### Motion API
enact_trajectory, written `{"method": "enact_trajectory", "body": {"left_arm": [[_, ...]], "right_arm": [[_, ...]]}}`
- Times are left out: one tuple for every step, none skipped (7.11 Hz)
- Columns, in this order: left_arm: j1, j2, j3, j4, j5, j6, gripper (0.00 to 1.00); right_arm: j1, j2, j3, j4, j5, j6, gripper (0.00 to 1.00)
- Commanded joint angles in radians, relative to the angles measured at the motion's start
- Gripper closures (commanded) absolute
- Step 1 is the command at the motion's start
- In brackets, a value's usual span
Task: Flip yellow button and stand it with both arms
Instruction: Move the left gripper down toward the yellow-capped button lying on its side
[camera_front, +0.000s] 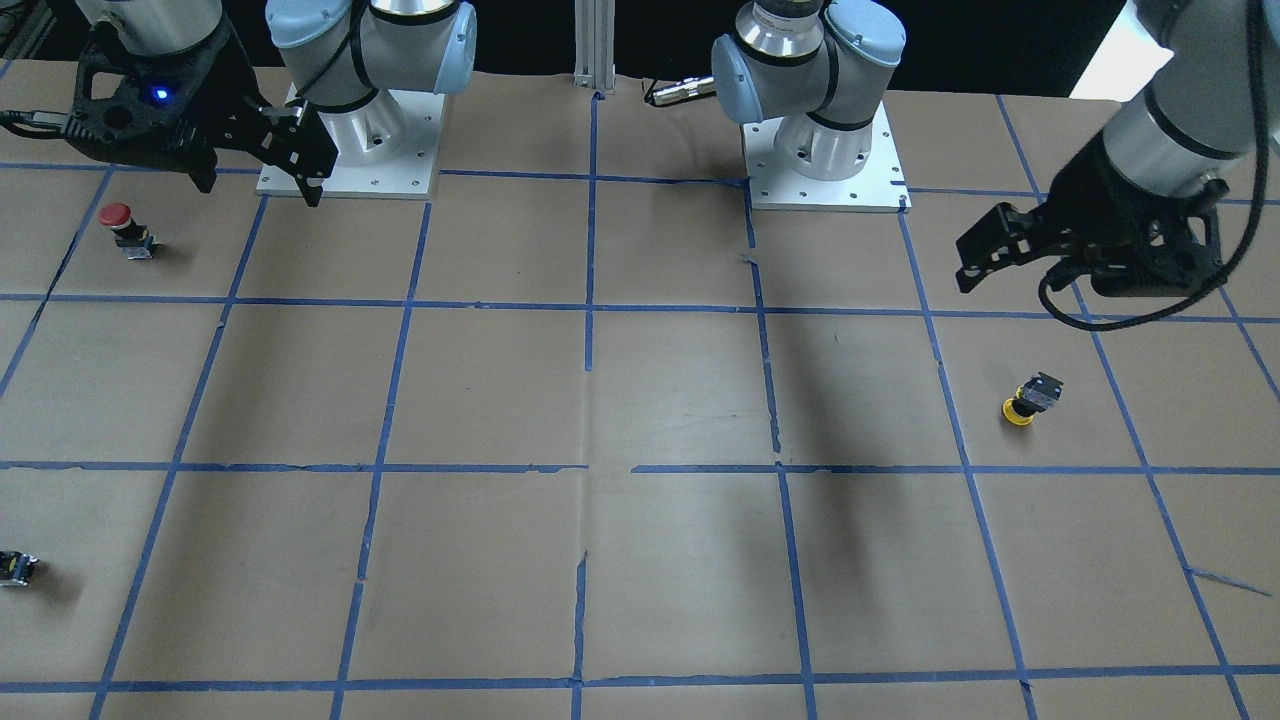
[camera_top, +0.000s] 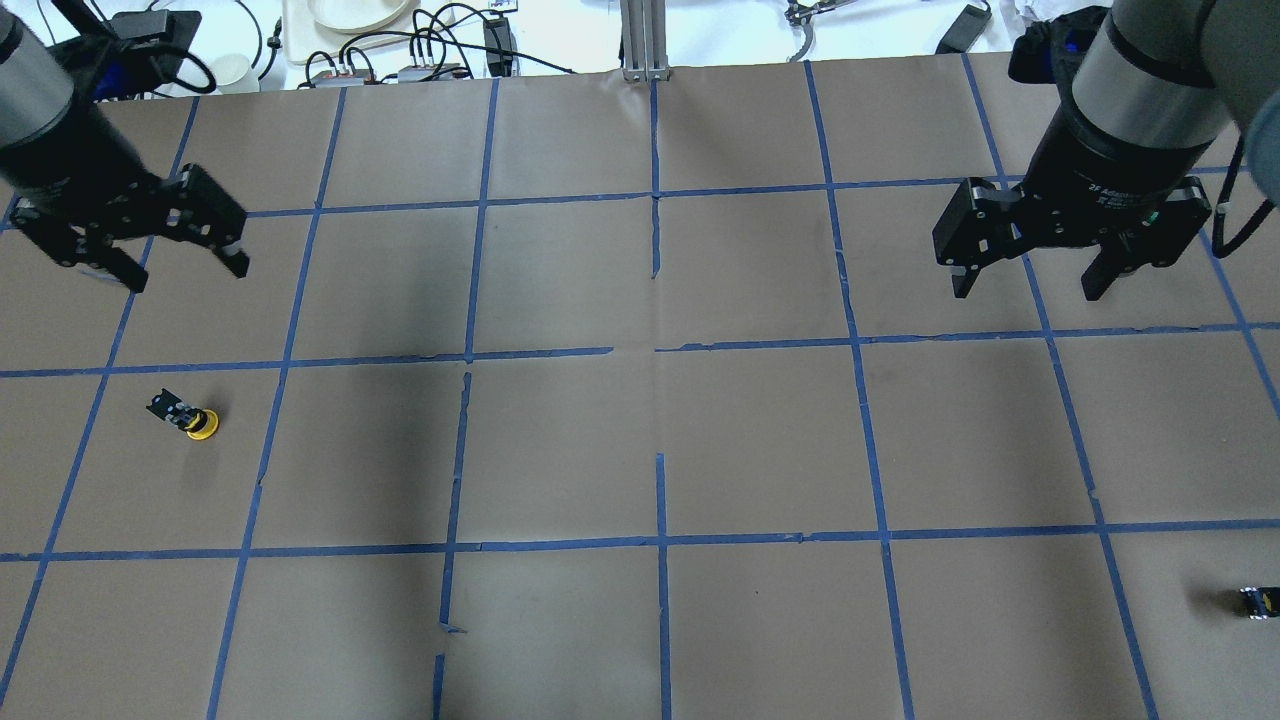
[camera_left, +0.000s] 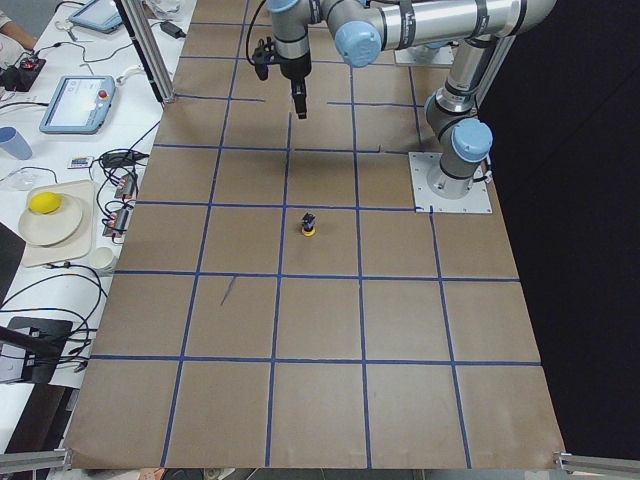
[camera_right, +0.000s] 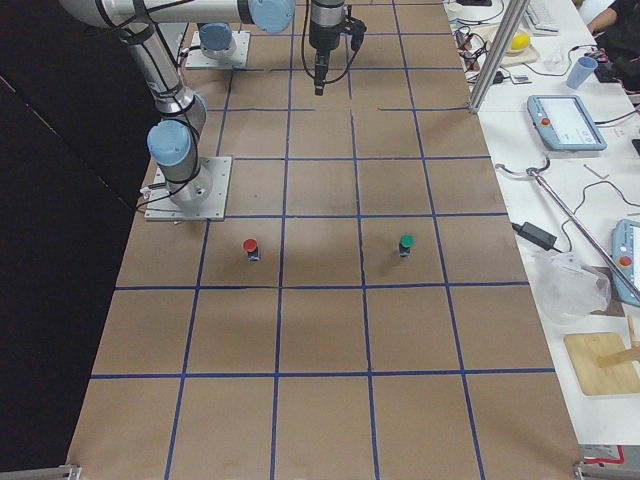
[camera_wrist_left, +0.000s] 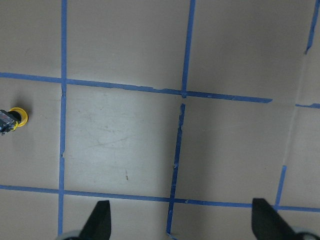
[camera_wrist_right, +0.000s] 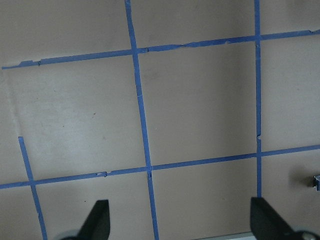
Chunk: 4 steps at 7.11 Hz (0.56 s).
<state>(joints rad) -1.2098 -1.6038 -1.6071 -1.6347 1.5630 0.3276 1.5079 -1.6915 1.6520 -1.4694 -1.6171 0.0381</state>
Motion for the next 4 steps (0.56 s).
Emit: {"method": "enact_trajectory", "body": {"left_arm": [[0.186, -0.051, -0.120, 0.146, 0.066, 0.343, 0.01], [0.229, -0.086, -0.188, 0.271, 0.068, 0.479, 0.01], [0.251, -0.100, -0.268, 0.358, 0.066, 0.584, 0.01], [0.254, -0.094, -0.354, 0.471, 0.068, 0.669, 0.02]], "right_arm": [[0.000, 0.001, 0.000, 0.000, 0.003, -0.001, 0.00], [0.000, 0.001, -0.001, -0.005, 0.006, -0.001, 0.00], [0.000, 0.000, 0.000, -0.005, 0.008, 0.000, 0.00], [-0.006, 0.003, -0.001, 0.000, 0.006, -0.001, 0.00]]}}
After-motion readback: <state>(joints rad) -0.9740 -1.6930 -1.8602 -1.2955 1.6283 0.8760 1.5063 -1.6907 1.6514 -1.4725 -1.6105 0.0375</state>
